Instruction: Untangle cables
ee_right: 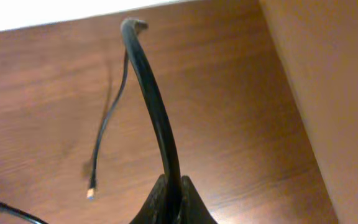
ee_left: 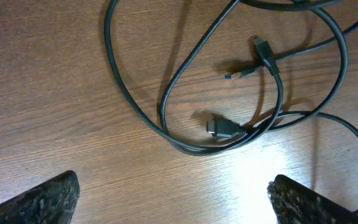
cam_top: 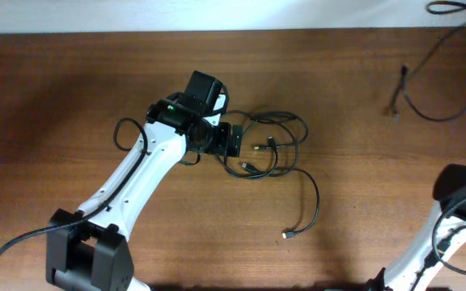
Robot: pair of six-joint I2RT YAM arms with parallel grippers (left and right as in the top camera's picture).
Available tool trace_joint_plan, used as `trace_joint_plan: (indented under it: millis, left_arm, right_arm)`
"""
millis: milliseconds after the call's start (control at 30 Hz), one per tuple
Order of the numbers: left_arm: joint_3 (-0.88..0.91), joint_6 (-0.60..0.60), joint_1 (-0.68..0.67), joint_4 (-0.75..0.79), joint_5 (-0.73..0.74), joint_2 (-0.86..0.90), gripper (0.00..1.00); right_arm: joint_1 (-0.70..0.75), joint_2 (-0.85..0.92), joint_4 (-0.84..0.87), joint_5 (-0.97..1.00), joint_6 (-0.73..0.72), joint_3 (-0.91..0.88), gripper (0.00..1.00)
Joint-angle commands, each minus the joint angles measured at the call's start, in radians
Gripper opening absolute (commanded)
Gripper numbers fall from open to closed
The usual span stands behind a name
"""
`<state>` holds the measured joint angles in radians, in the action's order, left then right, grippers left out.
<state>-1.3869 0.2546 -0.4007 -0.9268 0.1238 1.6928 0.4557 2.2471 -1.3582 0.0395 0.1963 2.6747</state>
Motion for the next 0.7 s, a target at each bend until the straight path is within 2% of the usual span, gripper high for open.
trace_joint_plan:
  millis: [0, 133, 300, 400, 667]
  left_arm:
    - [0.001, 0.01, 0.0, 0.002, 0.0, -0.008, 0.99]
    - [0.001, 0.01, 0.0, 0.002, 0.0, -0.008, 0.99]
    - [0.001, 0.01, 0.0, 0.002, 0.0, -0.008, 0.99]
    - [0.001, 0.01, 0.0, 0.002, 0.0, -0.008, 0.99]
    - [0.001, 0.01, 0.0, 0.002, 0.0, -0.008, 0.99]
  right_arm:
    - [0.097, -0.007, 0.064, -0.105, 0.004, -0.045, 0.04]
    - [0.213, -0.005, 0.156, -0.124, -0.06, -0.103, 0.04]
    - [0.346, 0.0, 0.28, -0.301, -0.06, -0.199, 0.04]
    - [0.41, 0.0, 0.354, -0.336, -0.064, -0.276, 0.04]
    - [0.498, 0.0, 0.501, -0.35, -0.086, -0.432, 0.04]
